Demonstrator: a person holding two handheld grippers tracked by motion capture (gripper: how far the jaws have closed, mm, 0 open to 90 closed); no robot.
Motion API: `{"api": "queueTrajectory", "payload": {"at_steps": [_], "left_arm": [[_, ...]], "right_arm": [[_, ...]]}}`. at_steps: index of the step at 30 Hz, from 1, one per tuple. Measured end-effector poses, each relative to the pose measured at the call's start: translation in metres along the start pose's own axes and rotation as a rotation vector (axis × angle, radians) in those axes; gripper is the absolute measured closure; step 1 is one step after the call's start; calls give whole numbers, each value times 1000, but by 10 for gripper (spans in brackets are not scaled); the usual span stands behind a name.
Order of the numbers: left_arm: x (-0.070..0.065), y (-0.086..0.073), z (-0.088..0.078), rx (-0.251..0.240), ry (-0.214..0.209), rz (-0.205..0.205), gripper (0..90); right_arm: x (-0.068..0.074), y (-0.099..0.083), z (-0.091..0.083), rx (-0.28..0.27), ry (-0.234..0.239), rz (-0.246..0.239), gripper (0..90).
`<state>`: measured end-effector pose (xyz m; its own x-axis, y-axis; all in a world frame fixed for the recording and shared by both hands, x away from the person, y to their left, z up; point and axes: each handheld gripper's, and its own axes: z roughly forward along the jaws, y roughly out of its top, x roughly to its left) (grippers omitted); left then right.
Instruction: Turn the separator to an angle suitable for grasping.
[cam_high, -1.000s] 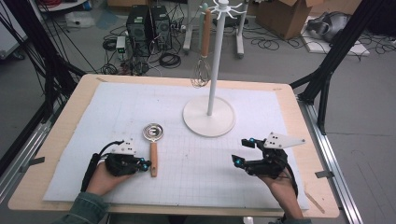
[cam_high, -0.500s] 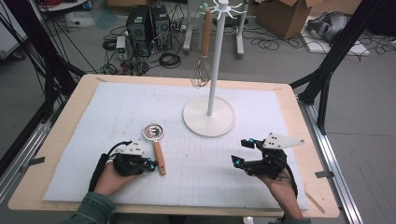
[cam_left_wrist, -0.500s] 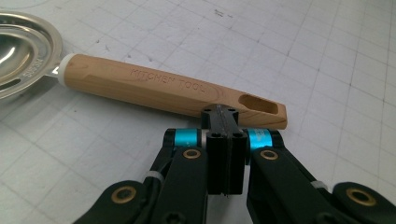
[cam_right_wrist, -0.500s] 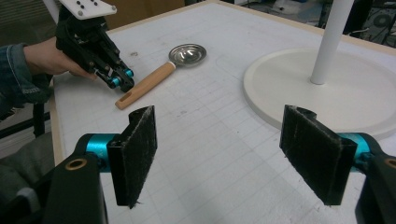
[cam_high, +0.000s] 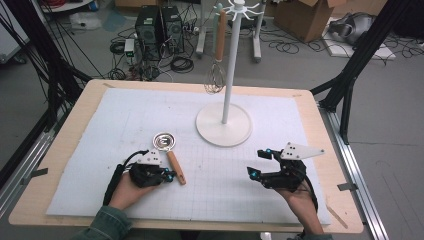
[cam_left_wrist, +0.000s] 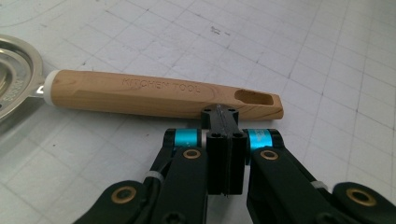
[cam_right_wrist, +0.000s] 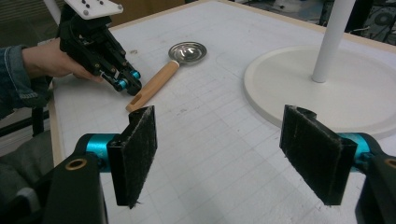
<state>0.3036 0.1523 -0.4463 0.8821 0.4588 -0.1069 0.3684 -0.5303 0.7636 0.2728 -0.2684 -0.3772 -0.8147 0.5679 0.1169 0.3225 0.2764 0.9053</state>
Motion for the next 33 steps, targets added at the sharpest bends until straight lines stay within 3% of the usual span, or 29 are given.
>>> {"api": "queueTrajectory", "payload": {"at_steps": [19, 29, 33], "left_arm": [[-4, 23, 21, 31, 20, 29, 881], [-3, 19, -3, -26, 17, 19, 732], [1, 14, -19, -48, 31, 12, 679]], "right_arm": [[2, -2, 10, 17, 16, 13, 268], [14, 7, 41, 59, 56, 15, 270], [22, 11, 58, 86, 88, 9, 349]]}}
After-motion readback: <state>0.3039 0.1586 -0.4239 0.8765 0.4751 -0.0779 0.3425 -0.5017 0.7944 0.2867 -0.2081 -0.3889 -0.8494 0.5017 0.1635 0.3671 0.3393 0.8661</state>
